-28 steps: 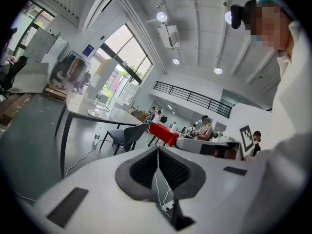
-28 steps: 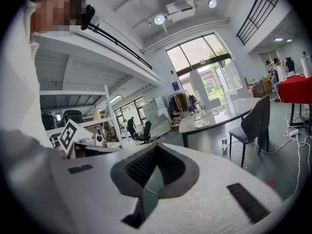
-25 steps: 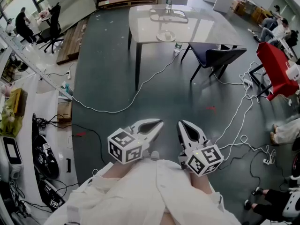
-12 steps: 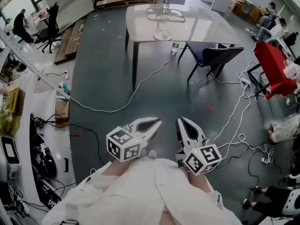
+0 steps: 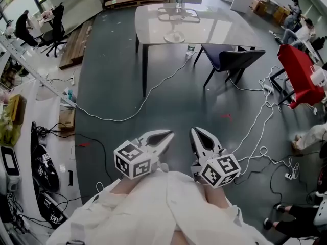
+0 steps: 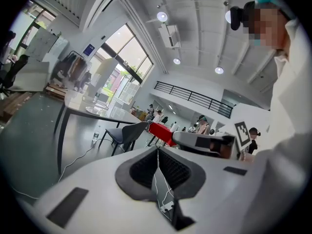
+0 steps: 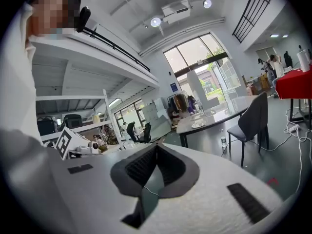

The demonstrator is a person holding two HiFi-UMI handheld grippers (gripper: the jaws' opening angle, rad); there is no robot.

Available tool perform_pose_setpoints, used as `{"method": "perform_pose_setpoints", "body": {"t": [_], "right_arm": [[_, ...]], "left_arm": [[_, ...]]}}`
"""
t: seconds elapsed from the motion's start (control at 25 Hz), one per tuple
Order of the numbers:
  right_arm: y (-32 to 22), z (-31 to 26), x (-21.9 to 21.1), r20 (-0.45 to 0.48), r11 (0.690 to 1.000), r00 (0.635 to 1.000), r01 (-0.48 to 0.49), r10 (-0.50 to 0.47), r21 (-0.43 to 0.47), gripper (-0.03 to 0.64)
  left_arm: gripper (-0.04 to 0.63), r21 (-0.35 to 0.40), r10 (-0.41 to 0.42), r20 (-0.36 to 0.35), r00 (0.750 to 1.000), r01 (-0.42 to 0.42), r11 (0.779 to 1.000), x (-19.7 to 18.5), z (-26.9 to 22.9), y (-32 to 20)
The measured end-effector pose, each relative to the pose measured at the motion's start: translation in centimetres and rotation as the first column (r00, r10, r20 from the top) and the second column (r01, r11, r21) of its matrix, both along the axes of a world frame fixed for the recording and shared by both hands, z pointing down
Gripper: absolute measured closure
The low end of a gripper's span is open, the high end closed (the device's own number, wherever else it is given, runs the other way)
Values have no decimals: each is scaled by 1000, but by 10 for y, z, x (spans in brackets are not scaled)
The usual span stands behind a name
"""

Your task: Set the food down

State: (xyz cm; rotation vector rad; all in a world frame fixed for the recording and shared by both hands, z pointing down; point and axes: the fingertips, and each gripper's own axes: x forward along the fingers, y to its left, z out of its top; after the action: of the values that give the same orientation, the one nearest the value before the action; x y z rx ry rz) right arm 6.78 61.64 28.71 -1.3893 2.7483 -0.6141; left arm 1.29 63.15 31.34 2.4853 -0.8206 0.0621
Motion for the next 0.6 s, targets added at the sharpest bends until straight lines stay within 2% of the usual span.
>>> {"method": "perform_pose_setpoints", "body": {"t": [0.2, 0.32, 0.6], "right_arm": [[4, 17, -12, 25, 998, 998, 58, -57, -38, 614], [-3, 18, -15, 19, 995, 996, 89, -88, -38, 614], [-49, 27, -11, 15, 997, 998, 64, -64, -48, 614]], "left_arm": [[574, -62, 12, -9, 1000, -12, 998, 14, 18, 9], [574, -58, 25, 1, 1000, -25, 998, 19, 18, 0], [574, -50, 39, 8, 999, -39, 998, 21, 22, -46]]}}
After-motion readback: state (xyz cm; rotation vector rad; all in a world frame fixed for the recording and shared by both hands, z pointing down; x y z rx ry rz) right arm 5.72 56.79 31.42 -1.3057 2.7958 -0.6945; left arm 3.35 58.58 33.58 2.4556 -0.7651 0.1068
